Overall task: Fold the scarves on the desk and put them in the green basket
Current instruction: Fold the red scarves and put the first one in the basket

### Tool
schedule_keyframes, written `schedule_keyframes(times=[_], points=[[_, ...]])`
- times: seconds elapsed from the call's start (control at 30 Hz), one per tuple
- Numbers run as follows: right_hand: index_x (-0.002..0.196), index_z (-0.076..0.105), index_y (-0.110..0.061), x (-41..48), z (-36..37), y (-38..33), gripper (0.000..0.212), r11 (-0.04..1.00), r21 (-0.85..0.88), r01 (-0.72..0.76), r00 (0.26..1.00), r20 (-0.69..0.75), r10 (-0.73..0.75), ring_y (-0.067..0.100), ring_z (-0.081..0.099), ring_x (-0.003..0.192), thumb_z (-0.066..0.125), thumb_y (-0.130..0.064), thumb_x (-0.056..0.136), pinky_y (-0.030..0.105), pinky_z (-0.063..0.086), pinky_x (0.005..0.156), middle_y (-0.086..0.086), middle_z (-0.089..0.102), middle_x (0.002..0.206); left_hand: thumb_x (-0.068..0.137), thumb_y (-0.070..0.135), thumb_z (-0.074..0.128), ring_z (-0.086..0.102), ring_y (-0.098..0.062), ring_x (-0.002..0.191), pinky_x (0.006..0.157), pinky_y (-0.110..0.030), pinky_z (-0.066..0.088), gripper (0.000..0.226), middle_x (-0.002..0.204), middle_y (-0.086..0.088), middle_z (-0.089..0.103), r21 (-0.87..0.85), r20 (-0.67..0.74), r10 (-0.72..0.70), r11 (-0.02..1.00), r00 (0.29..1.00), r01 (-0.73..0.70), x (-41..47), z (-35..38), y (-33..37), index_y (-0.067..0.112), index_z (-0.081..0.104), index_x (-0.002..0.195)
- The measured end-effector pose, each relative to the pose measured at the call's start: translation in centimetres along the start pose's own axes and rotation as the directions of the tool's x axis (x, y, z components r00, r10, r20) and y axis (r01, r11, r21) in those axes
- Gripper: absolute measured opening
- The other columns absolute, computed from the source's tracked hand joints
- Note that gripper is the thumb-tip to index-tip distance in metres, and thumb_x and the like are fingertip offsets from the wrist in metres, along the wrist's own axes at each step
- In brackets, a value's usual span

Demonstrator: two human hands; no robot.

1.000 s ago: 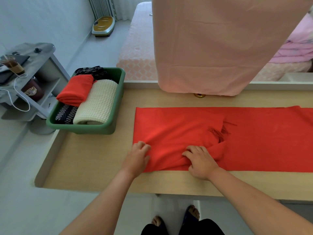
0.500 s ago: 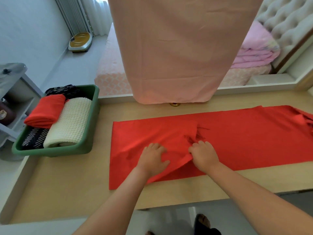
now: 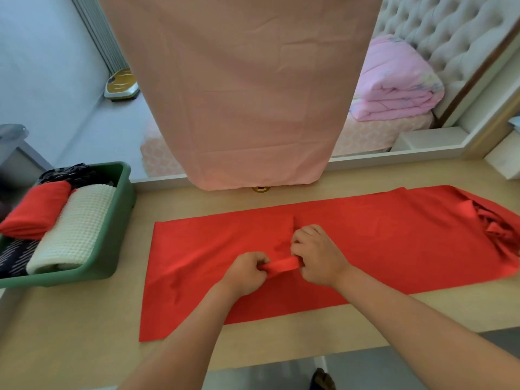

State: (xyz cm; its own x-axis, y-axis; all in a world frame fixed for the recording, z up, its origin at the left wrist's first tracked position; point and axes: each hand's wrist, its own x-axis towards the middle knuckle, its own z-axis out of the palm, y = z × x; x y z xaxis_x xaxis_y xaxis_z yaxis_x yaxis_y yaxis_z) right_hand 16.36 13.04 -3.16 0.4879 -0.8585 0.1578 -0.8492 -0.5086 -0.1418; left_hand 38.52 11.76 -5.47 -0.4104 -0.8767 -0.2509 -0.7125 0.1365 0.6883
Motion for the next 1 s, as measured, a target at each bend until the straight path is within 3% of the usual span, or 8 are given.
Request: schedule_keyframes(times=[0.1,0.23,0.4,0.6,0.7,0.83,0.97,1.0], points=[[0.075,0.064,-0.017,-0.6,0.1,0.5,0.016,0.991,0.135,-0.018,0.952,0.306,-0.024,0.028,0.060,0.084,0.052,-0.026,0.068,0.030,0.037,0.070,0.004,0.065,0.088,0.076,0.007,0.060,0.055,-0.015,0.074,0.060,-0.019,0.038,0.016,0.075,0.004,0.059,0.087,0.236,-0.078,0.994,0.969,0.059,0.4,1.1,0.8,0.014,0.068,0.088],[0.095,0.074,-0.022,-0.9,0.8,2.1,0.030,0.964,0.109,-0.241,0.720,0.686,0.103,0.023,0.065,0.093,0.055,-0.038,0.079,0.028,0.048,0.073,-0.002,0.073,0.095,0.082,0.006,0.058,0.059,-0.016,0.112,0.095,-0.027,0.047,0.044,0.123,0.000,0.066,0.244,0.565,-0.242,0.962,0.789,0.121,2.0,3.0,1.7,0.013,0.065,0.125],[0.096,0.072,-0.027,0.7,1.7,5.2,0.028,0.870,0.180,-0.459,0.818,0.468,0.334,0.020,0.065,0.100,0.048,-0.037,0.088,0.030,0.049,0.081,-0.005,0.073,0.104,0.089,0.000,0.042,0.063,-0.022,0.112,0.098,-0.030,0.047,0.037,0.117,-0.008,0.069,0.145,0.297,-0.258,0.964,0.919,0.223,5.8,3.3,2.7,0.010,0.069,0.111],[0.121,0.065,-0.018,3.8,5.0,8.2,0.034,0.607,0.276,-0.745,0.654,0.482,0.583,0.023,0.060,0.118,0.059,-0.035,0.092,0.031,0.046,0.097,0.002,0.067,0.123,0.093,0.016,0.050,0.061,-0.021,0.112,0.096,-0.030,0.046,0.029,0.118,-0.001,0.068,0.165,0.006,-0.228,0.961,0.974,0.224,9.7,3.2,4.1,0.022,0.064,0.118],[0.117,0.066,-0.007,4.4,6.9,7.9,0.031,0.483,0.452,-0.750,0.661,0.539,0.522,0.015,0.065,0.084,0.062,-0.011,0.087,0.031,0.051,0.084,0.000,0.068,0.090,0.095,0.017,0.048,0.062,-0.027,0.107,0.089,-0.035,0.048,0.034,0.110,-0.007,0.069,0.100,-0.120,-0.177,0.977,0.977,0.189,10.6,3.2,4.1,0.022,0.056,0.127],[0.127,0.062,-0.020,5.1,7.9,6.7,0.049,0.501,0.546,-0.671,0.740,0.530,0.414,0.003,0.050,0.066,0.045,0.000,0.086,0.008,0.035,0.055,-0.013,0.053,0.077,0.099,0.025,0.048,0.056,-0.030,0.114,0.095,-0.038,0.044,0.048,0.120,-0.014,0.061,0.004,-0.188,-0.178,0.983,0.966,0.182,11.6,2.7,3.1,0.023,0.037,0.146],[0.128,0.063,-0.034,5.8,7.7,5.4,0.066,0.752,0.446,-0.486,0.799,0.575,0.175,0.018,0.058,0.093,0.038,0.002,0.078,0.027,0.047,0.087,-0.010,0.059,0.093,0.095,0.036,0.056,0.055,-0.028,0.118,0.096,-0.032,0.042,0.062,0.129,-0.011,0.057,-0.038,-0.088,-0.314,0.949,0.945,0.312,12.0,1.9,1.6,0.027,0.029,0.150],[0.124,0.067,-0.031,6.0,7.8,5.1,0.067,0.754,0.461,-0.468,0.800,0.583,0.139,0.017,0.058,0.097,0.037,0.005,0.077,0.028,0.046,0.092,-0.009,0.062,0.097,0.093,0.031,0.060,0.057,-0.028,0.115,0.092,-0.029,0.043,0.062,0.127,-0.011,0.060,-0.043,-0.091,-0.332,0.943,0.939,0.330,11.9,1.6,1.2,0.025,0.033,0.149]])
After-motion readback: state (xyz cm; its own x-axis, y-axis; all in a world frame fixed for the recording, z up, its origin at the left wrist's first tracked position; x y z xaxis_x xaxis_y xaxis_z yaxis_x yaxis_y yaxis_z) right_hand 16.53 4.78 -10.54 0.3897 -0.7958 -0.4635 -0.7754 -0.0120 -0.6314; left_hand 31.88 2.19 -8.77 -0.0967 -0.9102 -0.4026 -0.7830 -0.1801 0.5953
